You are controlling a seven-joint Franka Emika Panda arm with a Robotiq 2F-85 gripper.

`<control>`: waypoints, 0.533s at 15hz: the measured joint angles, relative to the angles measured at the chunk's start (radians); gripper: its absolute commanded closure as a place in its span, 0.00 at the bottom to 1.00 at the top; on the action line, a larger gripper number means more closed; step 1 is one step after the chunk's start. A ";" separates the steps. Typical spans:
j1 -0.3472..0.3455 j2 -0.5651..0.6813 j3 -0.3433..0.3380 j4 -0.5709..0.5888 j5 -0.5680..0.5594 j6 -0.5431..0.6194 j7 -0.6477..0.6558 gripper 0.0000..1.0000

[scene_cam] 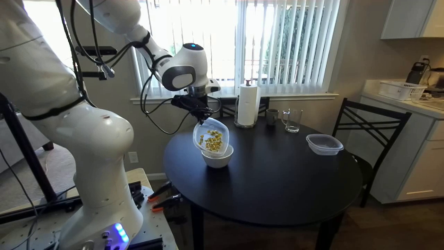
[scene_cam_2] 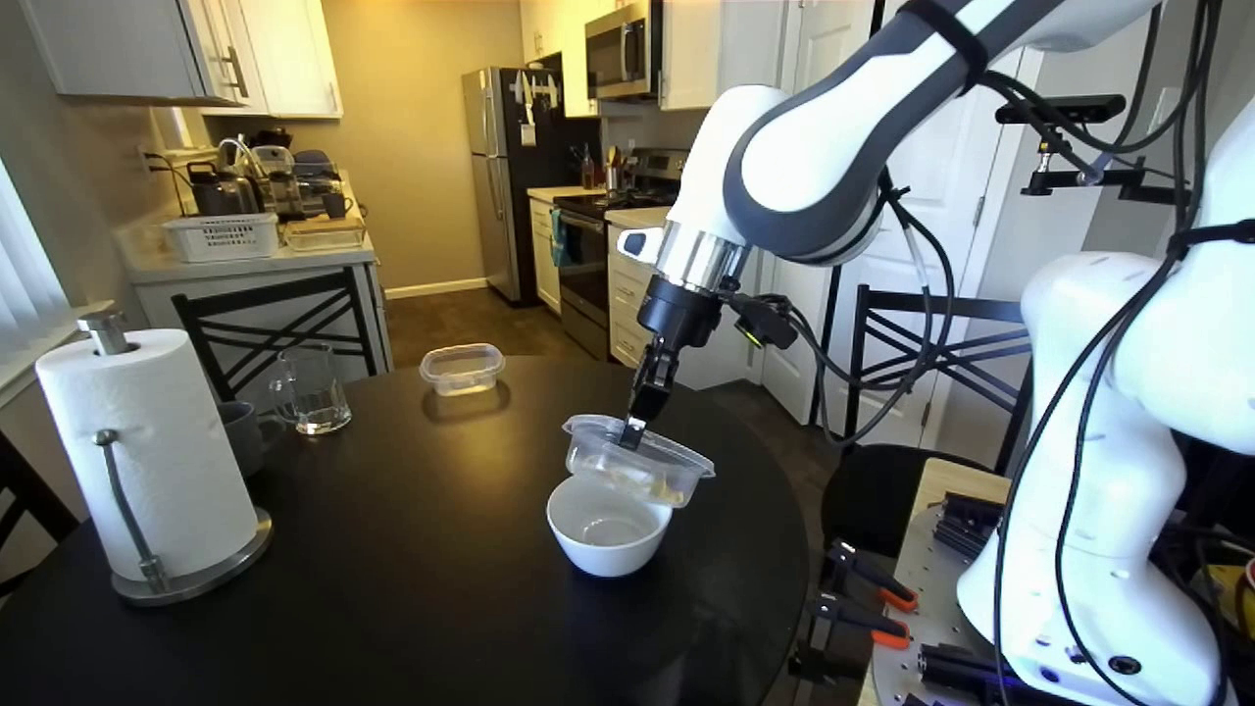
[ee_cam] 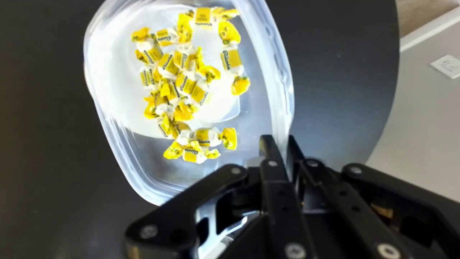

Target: Pour the contents in the container

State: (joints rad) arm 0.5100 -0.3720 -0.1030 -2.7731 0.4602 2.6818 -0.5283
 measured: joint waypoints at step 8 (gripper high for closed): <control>0.026 -0.093 -0.155 0.006 0.314 -0.287 -0.480 0.95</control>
State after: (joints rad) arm 0.5364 -0.4654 -0.2579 -2.7670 0.7739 2.3944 -1.0087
